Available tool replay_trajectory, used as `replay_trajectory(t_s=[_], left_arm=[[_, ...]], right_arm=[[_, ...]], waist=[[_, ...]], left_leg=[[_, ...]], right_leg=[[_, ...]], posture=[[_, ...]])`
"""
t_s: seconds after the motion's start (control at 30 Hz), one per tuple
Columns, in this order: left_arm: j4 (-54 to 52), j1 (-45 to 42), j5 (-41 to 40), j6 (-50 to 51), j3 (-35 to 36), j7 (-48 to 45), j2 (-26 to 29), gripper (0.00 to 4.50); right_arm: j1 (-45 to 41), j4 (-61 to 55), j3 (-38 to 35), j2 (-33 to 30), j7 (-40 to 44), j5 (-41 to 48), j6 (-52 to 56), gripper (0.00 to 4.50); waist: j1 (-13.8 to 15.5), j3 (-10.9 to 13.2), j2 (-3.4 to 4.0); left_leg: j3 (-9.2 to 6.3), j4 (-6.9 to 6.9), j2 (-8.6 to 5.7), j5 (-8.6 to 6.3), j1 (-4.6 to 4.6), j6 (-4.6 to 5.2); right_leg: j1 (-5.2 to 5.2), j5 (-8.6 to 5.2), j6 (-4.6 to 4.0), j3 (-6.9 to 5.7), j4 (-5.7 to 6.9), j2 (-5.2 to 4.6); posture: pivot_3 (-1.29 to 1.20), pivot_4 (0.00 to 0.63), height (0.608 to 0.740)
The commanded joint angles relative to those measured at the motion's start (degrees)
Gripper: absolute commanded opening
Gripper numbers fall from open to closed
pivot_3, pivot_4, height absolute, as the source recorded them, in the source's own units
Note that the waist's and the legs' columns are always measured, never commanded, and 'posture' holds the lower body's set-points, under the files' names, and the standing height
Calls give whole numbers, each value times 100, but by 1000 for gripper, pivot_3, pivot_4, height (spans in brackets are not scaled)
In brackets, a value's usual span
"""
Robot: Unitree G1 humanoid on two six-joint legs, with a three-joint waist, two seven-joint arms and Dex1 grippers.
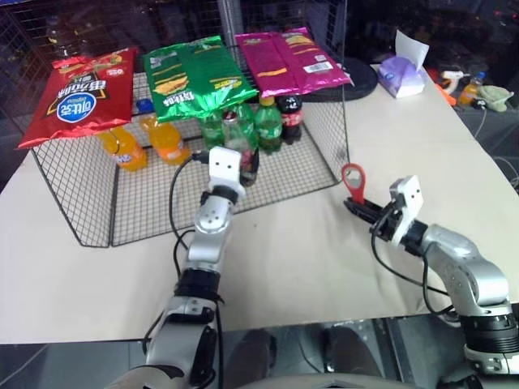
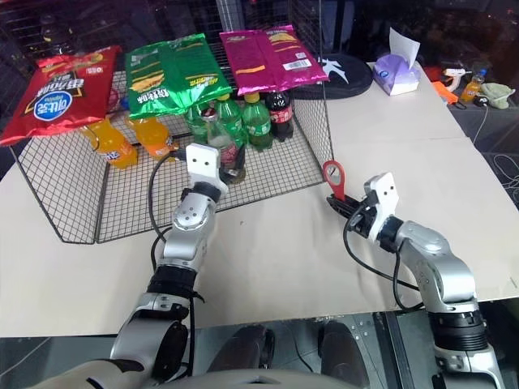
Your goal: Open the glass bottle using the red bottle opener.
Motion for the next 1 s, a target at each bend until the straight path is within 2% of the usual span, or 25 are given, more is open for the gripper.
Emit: replay_trajectory(t_s=[0.03, 0.27, 0.43, 0.7, 1.0], left_arm=[[-457, 107, -244, 0, 60, -252, 65, 2777], [-1288, 463, -600, 461, 267, -793, 557, 2777], [-1929, 617, -1502, 859, 386, -1844, 997, 2777], [-2603, 743, -2419, 1623, 74, -3172, 1272, 2777], [-3022, 1087, -2813, 2131, -463, -4420, 1472, 2777]], right_arm=[[-10, -267, -66, -13, 4, 17, -174, 0], [58, -230, -17, -11, 24, -46, -257, 0], [6, -173, 69, 52, 39, -90, -279, 0], [-36, -111, 142, 68, 61, -136, -343, 0], [65, -189, 120, 80, 16, -152, -366, 0]], waist=[[-1, 0, 0], [-24, 0, 0], [-24, 0, 1], [-7, 1, 0], [-36, 1, 1]], left_leg=[[0, 1, 0, 0, 0, 0], [4, 4, 1, 1, -19, -1], [-3, 43, 2, 3, -68, -5], [-14, 82, -11, 3, -77, -4], [-10, 81, -6, 3, -72, -4]], right_leg=[[-1, 0, 0, 0, 1, -1], [-27, 0, 0, 7, 20, 0], [-69, 0, 0, 1, 52, 1], [-63, 0, 0, -6, 70, -7], [-63, 0, 0, -2, 76, -2]], posture=[[0, 150, 740], [0, 150, 740], [0, 150, 740], [0, 150, 740], [0, 150, 740]])
